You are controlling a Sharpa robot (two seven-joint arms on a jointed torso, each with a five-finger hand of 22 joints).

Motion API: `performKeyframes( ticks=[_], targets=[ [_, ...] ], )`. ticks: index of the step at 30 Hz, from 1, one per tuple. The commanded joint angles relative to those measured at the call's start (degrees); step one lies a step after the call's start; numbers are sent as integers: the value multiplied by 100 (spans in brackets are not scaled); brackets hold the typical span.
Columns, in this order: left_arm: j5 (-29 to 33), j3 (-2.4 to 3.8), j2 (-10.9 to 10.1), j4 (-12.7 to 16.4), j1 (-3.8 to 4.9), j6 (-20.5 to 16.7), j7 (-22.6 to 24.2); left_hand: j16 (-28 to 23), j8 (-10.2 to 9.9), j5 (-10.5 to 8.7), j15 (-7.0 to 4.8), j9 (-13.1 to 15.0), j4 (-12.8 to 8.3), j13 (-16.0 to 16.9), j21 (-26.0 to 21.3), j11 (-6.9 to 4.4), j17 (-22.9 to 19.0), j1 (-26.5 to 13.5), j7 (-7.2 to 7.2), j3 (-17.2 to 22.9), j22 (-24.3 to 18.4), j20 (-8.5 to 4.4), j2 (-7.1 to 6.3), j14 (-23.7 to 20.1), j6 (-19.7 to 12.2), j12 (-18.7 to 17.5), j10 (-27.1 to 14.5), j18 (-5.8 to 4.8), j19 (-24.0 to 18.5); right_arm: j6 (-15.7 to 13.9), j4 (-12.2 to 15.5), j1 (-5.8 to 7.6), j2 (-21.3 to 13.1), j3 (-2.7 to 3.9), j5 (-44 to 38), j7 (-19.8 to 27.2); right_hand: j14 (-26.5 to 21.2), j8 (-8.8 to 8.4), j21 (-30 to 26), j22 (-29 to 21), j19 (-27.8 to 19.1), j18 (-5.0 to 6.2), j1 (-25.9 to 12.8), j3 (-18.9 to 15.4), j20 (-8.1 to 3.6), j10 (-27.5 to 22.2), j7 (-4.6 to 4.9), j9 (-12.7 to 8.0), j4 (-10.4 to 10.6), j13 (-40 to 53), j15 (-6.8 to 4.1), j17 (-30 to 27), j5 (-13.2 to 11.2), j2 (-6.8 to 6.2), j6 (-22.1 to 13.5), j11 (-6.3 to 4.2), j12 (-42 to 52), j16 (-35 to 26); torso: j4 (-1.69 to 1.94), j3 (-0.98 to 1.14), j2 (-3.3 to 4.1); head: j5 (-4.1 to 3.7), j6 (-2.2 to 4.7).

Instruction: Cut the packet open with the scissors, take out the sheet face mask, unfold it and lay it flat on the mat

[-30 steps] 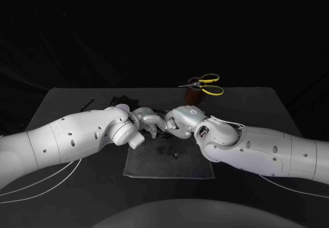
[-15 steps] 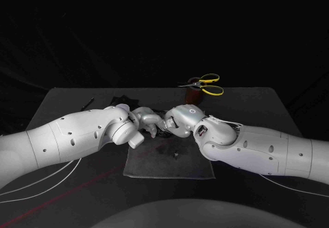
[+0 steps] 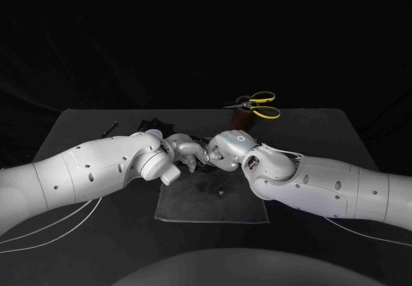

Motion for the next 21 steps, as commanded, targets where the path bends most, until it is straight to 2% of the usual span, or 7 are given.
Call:
performKeyframes(
  ticks=[1, 10, 13, 14, 21],
  targets=[
    [38, -2, 14, 34, -5, 213, -11, 19, 142, 33, -22, 561, -17, -8, 35, -10, -10, 10, -51, 66, 8, 6, 56, 37, 108, -34, 41, 54, -36, 167, -34, -15, 11, -4, -43, -75, 460, 36, 33, 11, 11, 61, 16, 10, -34, -2, 7, 5, 15, 282, -37, 890, 35, 64, 59, -42, 23, 25, -1, -2, 0, -1, 2],
    [49, -2, 9, 42, -4, 230, -10, 21, 143, 33, -23, 564, -23, -12, 42, -12, -19, 5, -52, 78, 12, 5, 57, 36, 110, -35, 45, 54, -39, 202, -73, -19, 23, -4, -52, -103, 464, 151, 46, 40, 30, 56, 128, 90, -89, 9, -81, 46, -26, 283, -101, 904, 27, 172, 266, -118, 42, 29, 1, 1, 1, -4, -7],
    [54, -2, 11, 42, -4, 229, -8, 23, 144, 31, -24, 569, -28, -17, 49, -12, -29, 0, -53, 90, 16, 3, 61, 35, 113, -37, 49, 54, -43, 242, -76, -20, 25, -4, -60, -98, 467, 241, 58, 56, 41, 54, 215, 152, -115, 20, -138, 89, -74, 293, -136, 917, 23, 238, 406, -163, 61, 34, 0, -1, 1, -6, -9],
    [56, -2, 11, 41, -4, 226, -6, 23, 144, 31, -24, 569, -28, -17, 49, -12, -29, 0, -53, 90, 16, 3, 61, 35, 113, -37, 49, 54, -43, 258, -72, -21, 25, -4, -62, -89, 477, 397, 93, 94, 68, 47, 327, 225, -165, 136, -237, 172, -149, 452, -198, 955, 24, 328, 630, -242, 302, 49, -1, 1, 0, -1, -13],
    [66, -2, 10, 40, -4, 228, -4, 24, 143, 30, -25, 572, -32, -21, 57, -13, -38, -6, -54, 102, 19, 2, 64, 33, 113, -40, 52, 54, -46, 311, -55, -27, 15, -4, -90, -57, 495, 553, 183, 186, 131, 21, 384, 291, -238, 258, -304, 291, -243, 610, -262, 1026, 23, 386, 743, -310, 533, 79, -3, -2, 0, 0, -16]
  ],
)
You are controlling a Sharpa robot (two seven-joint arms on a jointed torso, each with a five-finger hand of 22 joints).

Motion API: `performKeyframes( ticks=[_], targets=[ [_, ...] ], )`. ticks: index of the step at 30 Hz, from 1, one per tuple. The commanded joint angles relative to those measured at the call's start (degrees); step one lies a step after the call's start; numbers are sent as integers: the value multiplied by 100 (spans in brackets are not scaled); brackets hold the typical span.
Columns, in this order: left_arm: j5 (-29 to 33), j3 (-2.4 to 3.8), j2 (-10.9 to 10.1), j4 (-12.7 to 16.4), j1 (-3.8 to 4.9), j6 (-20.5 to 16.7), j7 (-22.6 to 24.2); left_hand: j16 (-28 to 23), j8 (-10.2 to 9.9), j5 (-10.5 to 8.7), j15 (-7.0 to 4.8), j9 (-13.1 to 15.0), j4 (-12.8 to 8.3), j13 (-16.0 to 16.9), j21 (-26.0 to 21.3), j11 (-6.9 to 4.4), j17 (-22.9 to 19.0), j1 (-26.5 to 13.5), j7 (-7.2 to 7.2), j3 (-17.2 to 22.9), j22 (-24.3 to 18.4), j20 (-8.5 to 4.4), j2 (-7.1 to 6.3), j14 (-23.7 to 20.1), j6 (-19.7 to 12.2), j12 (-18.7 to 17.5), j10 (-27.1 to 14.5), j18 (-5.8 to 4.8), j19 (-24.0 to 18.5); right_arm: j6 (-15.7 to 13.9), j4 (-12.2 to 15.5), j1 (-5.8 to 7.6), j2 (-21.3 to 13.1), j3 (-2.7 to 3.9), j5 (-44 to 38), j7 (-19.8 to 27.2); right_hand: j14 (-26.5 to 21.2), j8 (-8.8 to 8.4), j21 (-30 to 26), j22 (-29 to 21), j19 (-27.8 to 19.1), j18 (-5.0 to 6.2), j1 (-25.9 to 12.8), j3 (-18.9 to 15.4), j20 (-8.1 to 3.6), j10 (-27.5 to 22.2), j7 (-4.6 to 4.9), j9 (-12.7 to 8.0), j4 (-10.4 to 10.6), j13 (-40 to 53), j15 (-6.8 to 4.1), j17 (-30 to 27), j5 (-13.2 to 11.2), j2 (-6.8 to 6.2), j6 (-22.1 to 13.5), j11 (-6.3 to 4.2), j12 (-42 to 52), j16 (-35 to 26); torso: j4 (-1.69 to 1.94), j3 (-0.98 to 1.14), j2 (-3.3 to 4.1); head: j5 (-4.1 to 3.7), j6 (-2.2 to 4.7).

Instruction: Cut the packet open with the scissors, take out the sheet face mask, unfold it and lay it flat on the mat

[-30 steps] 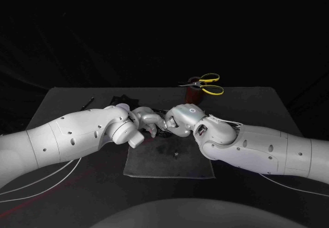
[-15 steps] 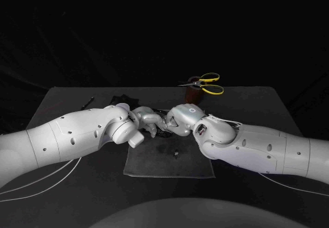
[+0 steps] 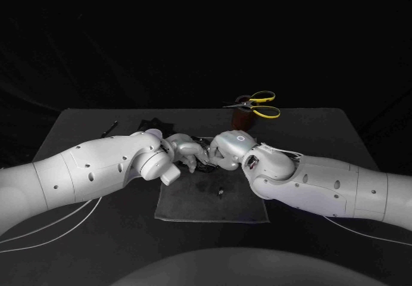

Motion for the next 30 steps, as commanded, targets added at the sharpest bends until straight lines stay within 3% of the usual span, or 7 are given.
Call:
performKeyframes(
  ticks=[1, 10, 18, 23, 24, 26, 30],
  targets=[
    [60, 0, 13, 29, -2, 170, 13, 24, 144, 6, -34, 572, 1, -3, 35, 7, -5, -7, -54, 37, 5, 2, 63, 24, 113, -20, 31, 93, -46, 173, -3, -15, -5, -7, -96, -31, 502, 66, 69, 58, 40, 14, 42, 54, -48, 76, 0, 68, -41, 631, -47, 1045, 26, 55, 52, -28, 57, 49, 0, 0, 0, 2, -1],
    [70, 0, 11, 24, -2, 163, 13, 24, 143, 5, -34, 576, -2, -6, 41, 7, -13, -13, -54, 46, 8, 1, 65, 22, 113, -22, 33, 93, -49, 5, 126, -23, -95, -6, -128, 41, 525, 340, 195, 193, 129, -17, -62, 381, -96, 201, -24, 373, -157, 763, -78, 1136, 26, 56, -26, -57, 241, 88, 1, 3, 2, 11, -4],
    [74, 0, -14, 17, 2, 151, 6, 25, 143, 4, -34, 578, -2, -8, 44, 7, -18, -19, -52, 49, 10, 1, 65, 22, 113, -23, 34, 92, -50, -92, 550, -27, -375, -5, -93, 48, 527, 420, 208, 217, 138, -20, -127, 475, -103, 216, -32, 472, -183, 782, -85, 1146, 26, 38, -72, -64, 259, 92, -11, 2, 1, 38, -14],
    [74, 0, -11, 16, 3, 168, 4, 25, 143, 4, -34, 578, -2, -8, 44, 7, -18, -19, -52, 49, 10, 1, 65, 22, 113, -23, 34, 92, -50, -350, 611, -25, -459, -1, -47, -14, 502, 436, 127, 162, 86, -2, -183, 526, -103, 80, -10, 528, -189, 561, -82, 1041, 26, 3, -178, -52, -92, 47, -8, 1, -7, 31, -3],
    [74, 0, -10, 16, 3, 173, 4, 25, 143, 4, -34, 578, -2, -8, 44, 7, -18, -19, -52, 49, 10, 1, 65, 22, 113, -23, 34, 92, -50, -429, 609, -25, -467, 0, -22, -18, 491, 392, 78, 129, 54, 6, -234, 505, -97, 30, 15, 527, -178, 498, -69, 996, 23, -37, -289, -28, -196, 26, -5, 3, -6, 33, 3],
    [74, 0, -10, 16, 3, 183, 2, 25, 143, 4, -34, 578, -2, -8, 44, 7, -18, -19, -52, 49, 10, 1, 65, 22, 113, -23, 34, 92, -50, -546, 603, -24, -473, 1, 11, -17, 477, -3, -12, 71, -6, 6, -426, 402, -35, -73, 232, 377, -104, 392, 53, 944, 23, -216, -933, 140, -377, 1, -2, 2, -3, 33, 5],
    [75, -1, -9, 19, 3, 207, -1, 25, 143, 4, -34, 578, -2, -8, 44, 7, -18, -19, -52, 49, 10, 1, 65, 22, 113, -23, 34, 92, -50, -675, 577, -23, -462, 2, 63, 1, 469, -381, -94, 31, -52, 5, -596, 170, 108, -182, 435, 231, -7, 295, 229, 919, 26, -447, -1439, 330, -535, -12, 0, -2, 0, 23, 17]
  ],
)
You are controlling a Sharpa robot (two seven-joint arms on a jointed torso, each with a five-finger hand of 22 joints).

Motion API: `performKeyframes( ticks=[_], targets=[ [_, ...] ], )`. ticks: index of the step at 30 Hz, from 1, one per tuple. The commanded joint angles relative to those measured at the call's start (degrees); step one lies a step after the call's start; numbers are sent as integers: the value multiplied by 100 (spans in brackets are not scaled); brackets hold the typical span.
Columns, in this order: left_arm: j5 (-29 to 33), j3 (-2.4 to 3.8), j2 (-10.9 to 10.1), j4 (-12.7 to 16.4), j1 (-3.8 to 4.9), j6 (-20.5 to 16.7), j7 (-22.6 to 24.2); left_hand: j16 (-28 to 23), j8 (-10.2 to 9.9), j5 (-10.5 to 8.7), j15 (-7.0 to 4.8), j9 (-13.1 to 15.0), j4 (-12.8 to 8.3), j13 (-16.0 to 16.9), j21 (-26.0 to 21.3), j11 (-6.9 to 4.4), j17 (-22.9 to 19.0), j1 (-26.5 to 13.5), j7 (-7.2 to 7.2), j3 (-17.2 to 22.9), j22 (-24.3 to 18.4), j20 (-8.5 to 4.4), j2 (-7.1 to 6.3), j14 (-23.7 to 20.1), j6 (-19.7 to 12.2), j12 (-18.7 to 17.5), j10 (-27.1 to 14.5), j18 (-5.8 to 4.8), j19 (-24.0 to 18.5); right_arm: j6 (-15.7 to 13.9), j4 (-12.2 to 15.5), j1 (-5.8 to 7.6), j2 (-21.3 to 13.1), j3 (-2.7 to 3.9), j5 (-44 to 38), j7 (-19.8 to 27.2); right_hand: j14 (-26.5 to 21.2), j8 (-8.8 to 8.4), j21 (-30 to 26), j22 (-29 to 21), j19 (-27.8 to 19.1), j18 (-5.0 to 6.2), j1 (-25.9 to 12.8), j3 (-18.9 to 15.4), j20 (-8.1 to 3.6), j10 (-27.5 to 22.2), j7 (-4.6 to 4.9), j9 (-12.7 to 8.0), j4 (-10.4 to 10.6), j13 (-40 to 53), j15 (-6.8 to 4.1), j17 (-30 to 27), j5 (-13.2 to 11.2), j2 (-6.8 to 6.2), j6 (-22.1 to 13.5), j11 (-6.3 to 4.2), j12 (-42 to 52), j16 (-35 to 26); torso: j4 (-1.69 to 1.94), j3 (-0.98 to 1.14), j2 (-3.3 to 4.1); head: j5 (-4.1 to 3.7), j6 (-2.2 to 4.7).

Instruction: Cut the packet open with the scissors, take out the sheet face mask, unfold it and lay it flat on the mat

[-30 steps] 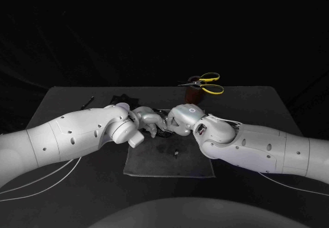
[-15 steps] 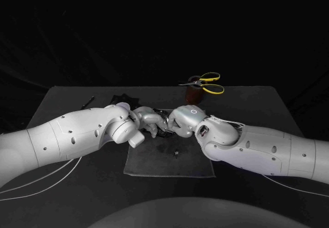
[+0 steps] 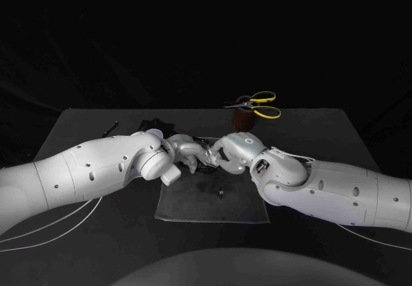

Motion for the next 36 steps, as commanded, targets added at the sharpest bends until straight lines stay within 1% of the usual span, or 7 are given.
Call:
performKeyframes(
  ticks=[1, 6, 13, 17, 24, 29, 36],
  targets=[
    [35, 0, 6, 14, 1, 151, -1, 26, 143, 26, -35, 578, 5, -10, 22, 6, -9, 4, -52, 44, 4, 1, 42, 21, 112, -23, 36, 105, -51, -368, -28, 0, 20, 5, 72, -7, 458, -136, -30, -8, -4, 45, -10, -116, 76, -27, 76, -55, 50, 292, 76, 919, 24, -116, -165, 76, -26, -13, 5, -5, 3, -7, 8],
    [35, 0, 11, 20, 1, 184, -3, 28, 144, 26, -35, 581, 3, -12, 27, 6, -16, -2, -52, 50, 7, 1, 43, 22, 112, -25, 38, 105, -52, -326, -94, 0, 74, 6, 81, -21, 457, -190, -51, -17, -14, 56, -11, -180, 106, -41, 89, -78, 82, 283, 92, 919, 25, -129, -207, 90, -36, -14, 9, -6, 4, -6, 1],
    [35, 0, 17, 19, 1, 211, -3, 29, 144, 26, -35, 582, 1, -13, 29, 6, -20, -4, -51, 53, 8, 0, 43, 22, 112, -26, 39, 105, -53, 67, -242, 1, 179, 6, 33, -152, 446, -282, -169, -93, -83, 93, -19, -333, 158, -104, 107, -123, 156, 230, 117, 884, 23, -165, -257, 113, -111, -30, 8, -9, 4, -3, -4],
    [36, 0, 20, 21, 1, 226, -1, 29, 144, 26, -35, 582, 1, -13, 29, 6, -20, -4, -51, 53, 8, 0, 43, 22, 112, -26, 39, 105, -53, 315, -339, 0, 263, 4, 15, -222, 441, -246, -207, -108, -99, 109, -12, -439, 170, -120, 78, -119, 235, 221, 104, 872, 23, -138, -102, 92, -112, -36, 4, -6, 3, -1, -12],
    [45, 0, 29, 24, 1, 246, 8, 29, 144, 26, -36, 584, 1, -14, 31, 6, -23, -6, -51, 55, 9, 0, 44, 22, 112, -27, 39, 105, -54, 554, -486, 0, 391, 1, -9, -282, 442, -228, -224, -113, -104, 114, 6, -478, 167, -124, 62, -120, 280, 218, 95, 874, 24, -99, -12, 79, -108, -36, 8, -1, 3, -5, -22],
    [53, 0, 35, 25, 1, 249, 14, 30, 145, 26, -36, 585, -1, -15, 33, 6, -26, -7, -51, 58, 10, 0, 45, 21, 112, -28, 40, 105, -55, 674, -570, 0, 452, -1, -18, -303, 446, -194, -227, -107, -97, 114, 30, -518, 158, -117, 38, -119, 327, 228, 79, 893, 24, -63, 124, 59, -81, -28, 3, -5, 1, -12, -24],
    [57, 0, 38, 24, 1, 245, 18, 31, 145, 27, -36, 588, -4, -17, 37, 6, -32, -8, -52, 64, 12, -1, 48, 21, 112, -30, 42, 105, -57, 818, -627, 0, 503, -5, -23, -302, 452, -143, -228, -97, -87, 113, 38, -575, 139, -108, -4, -117, 390, 233, 53, 914, 24, -39, 298, 25, -59, -19, 5, -2, 4, -12, -30]
  ],
)
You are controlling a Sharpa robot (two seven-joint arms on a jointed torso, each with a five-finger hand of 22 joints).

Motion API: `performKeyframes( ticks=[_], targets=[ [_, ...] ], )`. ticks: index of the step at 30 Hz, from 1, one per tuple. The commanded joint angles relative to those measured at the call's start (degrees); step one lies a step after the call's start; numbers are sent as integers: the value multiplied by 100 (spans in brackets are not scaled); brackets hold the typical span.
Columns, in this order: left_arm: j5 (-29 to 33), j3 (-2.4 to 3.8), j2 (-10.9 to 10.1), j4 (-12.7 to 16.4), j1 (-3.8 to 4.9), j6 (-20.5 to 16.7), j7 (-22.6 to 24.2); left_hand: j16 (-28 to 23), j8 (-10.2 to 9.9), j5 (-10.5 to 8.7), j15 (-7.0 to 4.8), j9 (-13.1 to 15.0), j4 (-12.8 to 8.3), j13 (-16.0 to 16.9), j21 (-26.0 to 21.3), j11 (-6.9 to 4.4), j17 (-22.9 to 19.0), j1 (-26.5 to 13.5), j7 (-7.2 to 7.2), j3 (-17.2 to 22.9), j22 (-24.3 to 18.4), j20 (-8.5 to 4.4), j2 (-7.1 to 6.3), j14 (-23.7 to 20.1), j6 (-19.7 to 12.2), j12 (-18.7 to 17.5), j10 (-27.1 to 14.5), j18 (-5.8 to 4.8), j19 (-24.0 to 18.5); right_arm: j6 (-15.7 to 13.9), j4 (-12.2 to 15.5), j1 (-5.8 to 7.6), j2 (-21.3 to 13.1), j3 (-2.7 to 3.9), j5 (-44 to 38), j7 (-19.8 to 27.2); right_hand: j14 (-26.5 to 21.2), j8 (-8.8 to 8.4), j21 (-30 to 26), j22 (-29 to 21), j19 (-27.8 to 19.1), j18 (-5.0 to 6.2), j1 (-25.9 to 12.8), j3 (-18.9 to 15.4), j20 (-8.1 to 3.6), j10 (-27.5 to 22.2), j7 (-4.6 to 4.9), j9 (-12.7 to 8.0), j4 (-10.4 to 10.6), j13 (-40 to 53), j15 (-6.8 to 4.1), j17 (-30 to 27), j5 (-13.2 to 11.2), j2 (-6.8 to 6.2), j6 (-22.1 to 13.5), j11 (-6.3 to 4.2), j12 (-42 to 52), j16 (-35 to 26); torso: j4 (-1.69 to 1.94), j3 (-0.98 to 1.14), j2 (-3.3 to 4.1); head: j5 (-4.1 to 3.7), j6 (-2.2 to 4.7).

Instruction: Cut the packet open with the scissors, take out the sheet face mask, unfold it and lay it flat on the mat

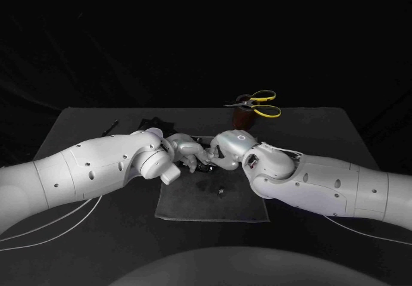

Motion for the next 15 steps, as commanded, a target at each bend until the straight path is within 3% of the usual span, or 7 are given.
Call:
performKeyframes(
  ticks=[1, 15],
  targets=[
    [53, 4, 27, 40, 1, 220, 57, 31, 146, 24, -37, 588, -5, 3, 38, -4, -4, -8, -52, 32, 8, -1, 50, 20, 112, -33, 52, 53, -57, 406, -44, -23, 20, -22, -63, -117, 468, 58, -16, 17, 4, 114, 30, -44, -21, 2, -20, 9, 47, 242, -40, 922, 24, 35, 134, -73, 37, 32, 2, 0, 1, -2, -3],
    [66, 4, 30, 35, 1, 224, 67, 32, 146, 24, -37, 590, -7, 2, 41, -4, -8, -9, -53, 36, 9, -1, 51, 20, 112, -34, 53, 53, -58, 514, -29, -24, 40, -26, -34, 34, 485, 231, 13, 70, 48, 104, 244, -32, -121, 66, -192, 26, 86, 300, -160, 990, 24, 203, 571, -219, 153, 61, -1, 1, 1, -2, -20]
  ],
)
